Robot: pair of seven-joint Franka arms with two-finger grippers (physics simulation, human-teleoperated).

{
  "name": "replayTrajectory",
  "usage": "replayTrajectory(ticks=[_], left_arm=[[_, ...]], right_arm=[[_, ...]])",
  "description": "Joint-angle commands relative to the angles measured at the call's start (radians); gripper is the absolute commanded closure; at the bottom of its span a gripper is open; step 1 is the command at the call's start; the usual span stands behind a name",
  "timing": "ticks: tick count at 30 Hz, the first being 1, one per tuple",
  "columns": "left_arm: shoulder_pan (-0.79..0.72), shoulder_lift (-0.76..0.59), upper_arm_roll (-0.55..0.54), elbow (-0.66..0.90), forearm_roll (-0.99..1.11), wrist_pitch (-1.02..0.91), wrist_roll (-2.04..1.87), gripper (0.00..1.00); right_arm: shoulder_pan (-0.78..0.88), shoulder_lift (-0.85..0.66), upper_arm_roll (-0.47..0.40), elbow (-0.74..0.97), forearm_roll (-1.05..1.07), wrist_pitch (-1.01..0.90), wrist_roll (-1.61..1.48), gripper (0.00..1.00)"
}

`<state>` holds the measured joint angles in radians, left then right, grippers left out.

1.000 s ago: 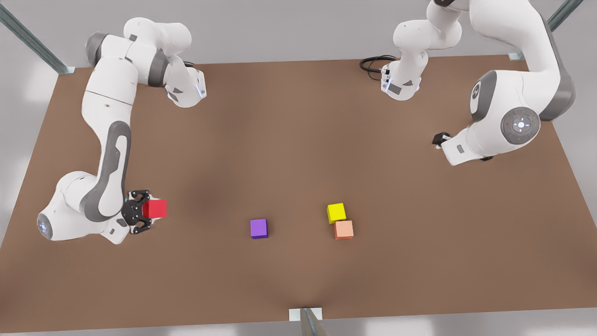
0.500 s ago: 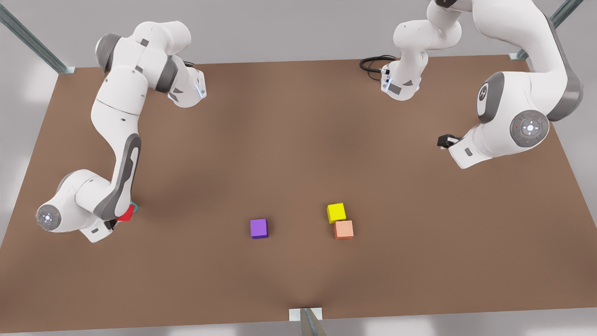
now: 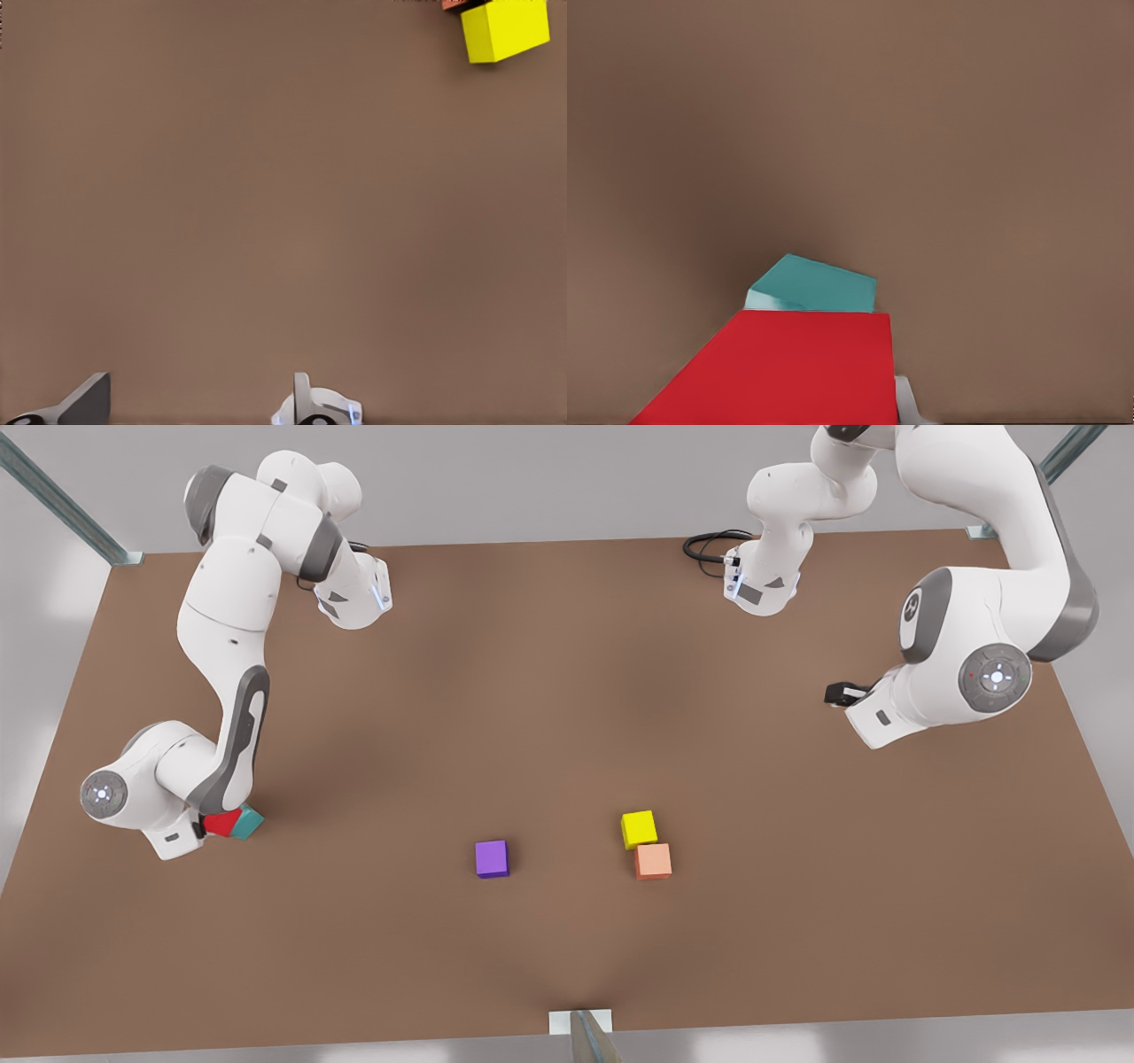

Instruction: Pick up red wooden cube and pass to hand red wooden cube and place in blue wooden cube

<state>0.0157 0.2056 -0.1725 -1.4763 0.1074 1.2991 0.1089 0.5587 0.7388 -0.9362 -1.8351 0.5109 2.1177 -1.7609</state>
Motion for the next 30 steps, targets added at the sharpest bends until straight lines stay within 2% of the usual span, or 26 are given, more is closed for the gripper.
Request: replayTrajectory(ticks=[1,9,10,11,23,30], left_arm=[[0.001,-0.002,-0.001,0.002,-0.001,-0.003,-0.034,0.0],[-0.002,-0.002,-0.001,0.001,-0.003,-0.004,-0.034,0.0],[0.0,-0.002,-0.001,0.001,-0.003,-0.006,-0.032,0.0],[-0.002,0.0,-0.001,0.001,-0.002,-0.014,-0.032,0.0],[0.0,0.0,-0.001,0.001,-0.002,-0.014,-0.034,0.0],[0.001,0.008,-0.001,0.001,-0.002,-0.009,-0.034,0.0]], right_arm=[[0.0,0.001,0.0,-0.01,0.003,0.068,-0.011,0.39],[0.009,-0.001,0.002,-0.069,0.032,0.068,-0.011,0.39],[0.01,0.001,0.002,-0.069,0.034,0.068,-0.008,0.11],[0.01,0.001,0.002,-0.069,0.034,0.068,-0.003,0.0],[0.036,-0.01,-0.001,-0.058,0.035,0.053,0.003,0.0],[0.119,-0.002,-0.001,-0.016,0.05,0.048,0.09,0.0]])
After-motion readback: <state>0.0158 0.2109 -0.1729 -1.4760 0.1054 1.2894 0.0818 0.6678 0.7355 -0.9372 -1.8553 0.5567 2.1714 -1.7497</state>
